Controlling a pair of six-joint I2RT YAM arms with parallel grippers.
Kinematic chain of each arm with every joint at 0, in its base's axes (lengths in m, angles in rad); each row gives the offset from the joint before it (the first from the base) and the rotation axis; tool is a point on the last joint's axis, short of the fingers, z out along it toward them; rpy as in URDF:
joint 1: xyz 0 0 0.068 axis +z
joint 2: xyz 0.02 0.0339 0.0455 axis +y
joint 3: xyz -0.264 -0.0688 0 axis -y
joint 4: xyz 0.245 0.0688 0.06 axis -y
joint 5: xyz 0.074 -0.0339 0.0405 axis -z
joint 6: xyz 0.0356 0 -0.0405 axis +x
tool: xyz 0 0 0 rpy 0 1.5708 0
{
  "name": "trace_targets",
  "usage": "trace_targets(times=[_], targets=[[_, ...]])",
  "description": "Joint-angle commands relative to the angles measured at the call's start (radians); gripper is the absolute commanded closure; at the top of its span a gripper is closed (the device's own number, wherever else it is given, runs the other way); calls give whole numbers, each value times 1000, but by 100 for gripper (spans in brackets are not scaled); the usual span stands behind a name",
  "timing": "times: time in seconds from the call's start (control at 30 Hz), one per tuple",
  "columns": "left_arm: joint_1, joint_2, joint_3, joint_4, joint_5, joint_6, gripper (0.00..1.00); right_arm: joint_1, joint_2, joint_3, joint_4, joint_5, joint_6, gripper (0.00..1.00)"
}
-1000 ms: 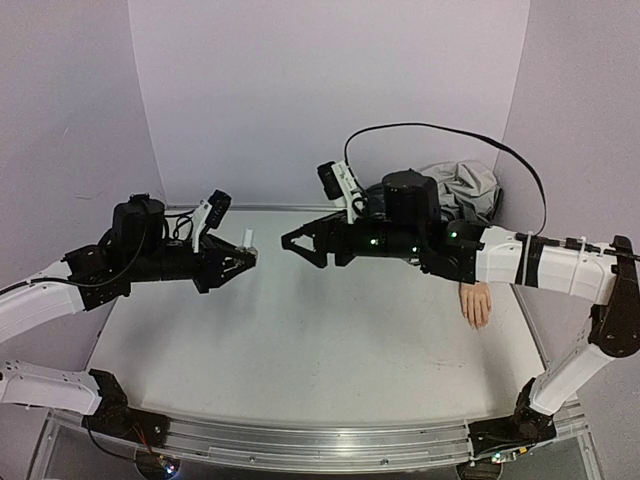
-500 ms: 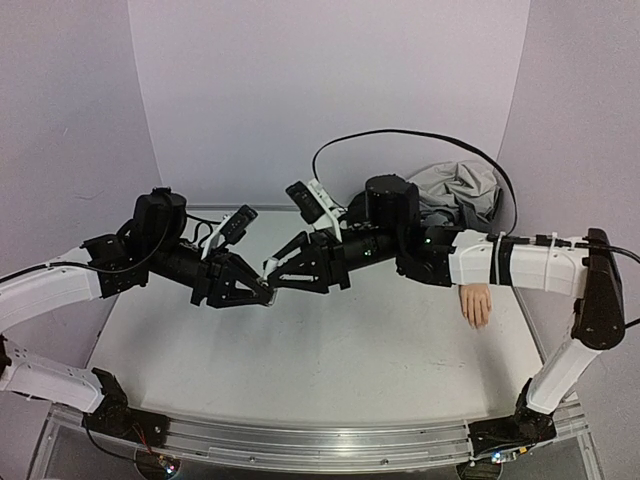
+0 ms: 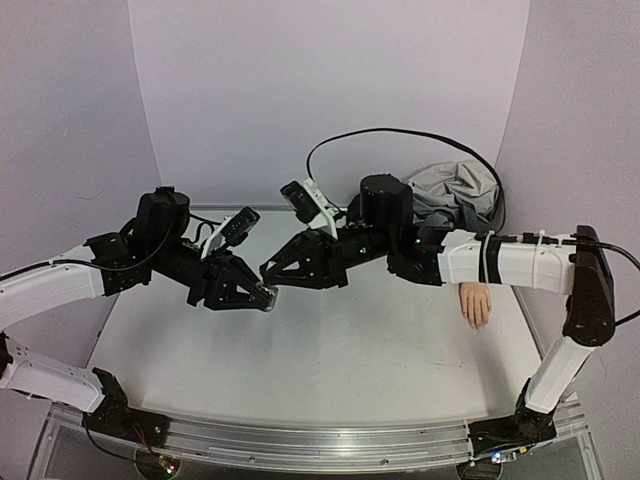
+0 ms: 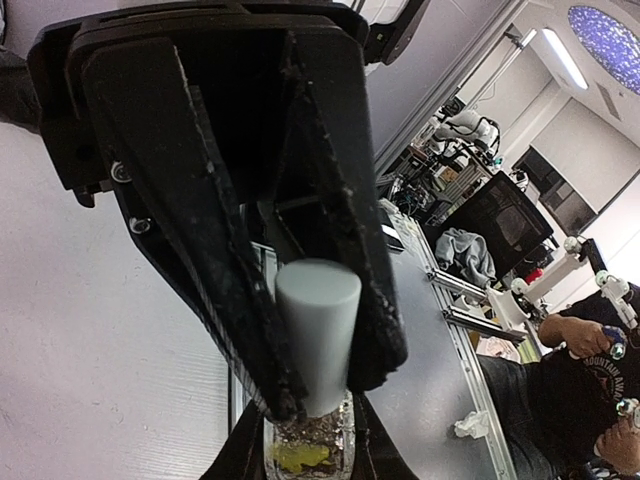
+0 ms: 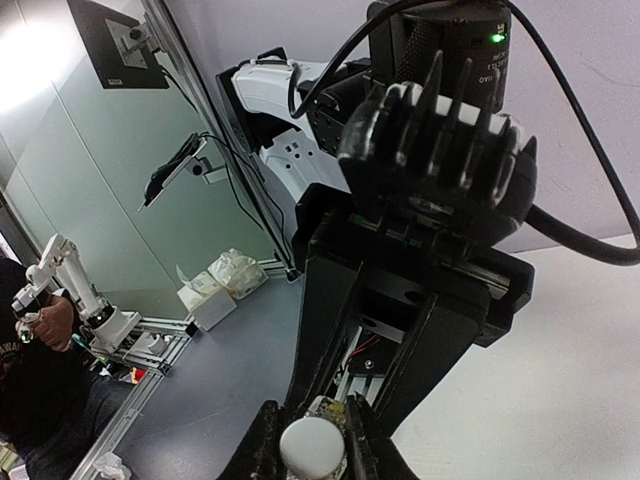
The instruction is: Paint the nails
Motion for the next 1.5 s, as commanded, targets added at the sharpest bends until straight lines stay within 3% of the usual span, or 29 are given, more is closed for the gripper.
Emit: trace_targets(times=[0.0,0.13,0.23,0.33,0.43,0.5,0.57,0.6,0.67,0.73,0.83,1.0,1.1,1.2,1.33,1.47], targets=[[1,3,47,36,36,21,100,1,7,57,80,-67,20,82],[0,-2,46,35,6,28,100,4,12,46,83,-71,26,89],[1,-25,43,37,-92,40,100,11,6,25,83,-53,27,95],[1,-63,36,35,-319,62,100,23,7,8,78,-14,35,100],[0,-116,20,31,-659,79,100,34,17,7,26,74,34,100],[0,-144,14,31,-897,93,100,43,33,27,-60,225,29,100],[0,-155,25,33,-1117,99,100,82,69,88,-243,473,35,100],[0,-148,37,34,-1169,108,100,118,98,158,-354,735,46,100],[-4,-127,60,36,-1238,113,100,200,175,336,-552,1078,143,100],[-8,-108,72,52,-1264,110,100,255,214,391,-587,1163,280,100],[-12,-96,68,73,-1268,109,100,285,221,382,-502,1128,372,100],[-13,-122,17,73,-1225,94,100,258,147,337,-450,1114,319,100],[-13,-143,-33,71,-1204,78,100,192,91,279,-401,970,288,80],[-13,-154,-71,65,-1195,44,100,160,1,174,-342,957,185,54],[-10,-158,-86,63,-1136,37,100,79,-84,73,-301,813,79,38],[-4,-138,-52,64,-768,86,100,-34,-122,-37,-159,477,81,32]])
